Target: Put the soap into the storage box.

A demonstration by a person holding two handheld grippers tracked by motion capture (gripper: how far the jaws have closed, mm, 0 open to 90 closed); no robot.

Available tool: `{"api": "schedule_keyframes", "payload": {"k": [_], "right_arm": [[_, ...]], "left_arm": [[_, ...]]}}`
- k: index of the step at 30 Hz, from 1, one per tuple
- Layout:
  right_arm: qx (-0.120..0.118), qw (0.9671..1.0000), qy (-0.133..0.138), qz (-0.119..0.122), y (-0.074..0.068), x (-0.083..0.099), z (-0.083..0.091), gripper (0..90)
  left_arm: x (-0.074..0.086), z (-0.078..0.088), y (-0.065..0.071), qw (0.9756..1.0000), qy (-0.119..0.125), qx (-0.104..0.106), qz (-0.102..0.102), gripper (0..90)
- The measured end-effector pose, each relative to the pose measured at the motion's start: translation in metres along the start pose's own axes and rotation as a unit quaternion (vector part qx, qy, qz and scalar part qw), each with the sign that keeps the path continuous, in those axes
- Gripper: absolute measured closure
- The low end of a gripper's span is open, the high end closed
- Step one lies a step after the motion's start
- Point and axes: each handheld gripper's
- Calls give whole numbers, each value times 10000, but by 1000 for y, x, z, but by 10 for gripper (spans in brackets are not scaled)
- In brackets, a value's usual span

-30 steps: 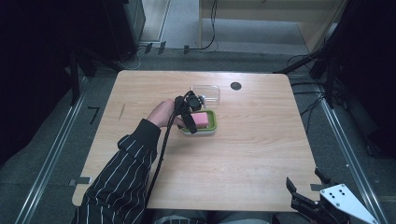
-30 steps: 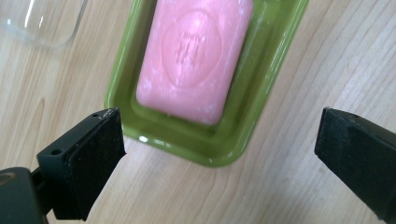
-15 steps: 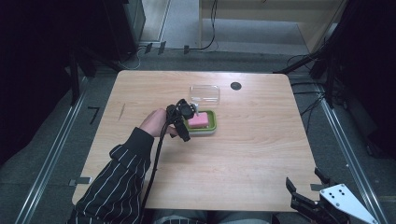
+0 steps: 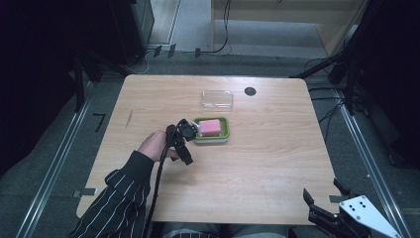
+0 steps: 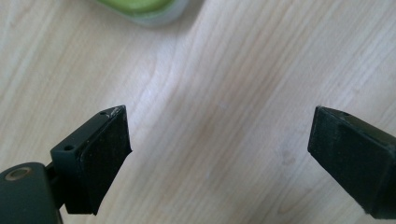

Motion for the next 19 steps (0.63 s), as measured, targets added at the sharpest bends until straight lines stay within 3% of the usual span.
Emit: {"api": "schedule_keyframes", "payload": {"k": [13, 19], "right_arm": [[-17, 10000, 8, -3, 0, 0, 0, 129], [-4, 10000, 14, -13, 1, 0, 0, 129]], "left_arm": [[34, -5, 11, 9999, 17, -71, 129, 66], [45, -9, 12, 9993, 66, 28, 357, 73]]}}
Point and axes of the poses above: each handheld gripper's, and its own axes: z roughly backward along the jaws, x roughly out of its underside, y roughly to its right, and after that the axes turned 12 degrees about z, right-handed
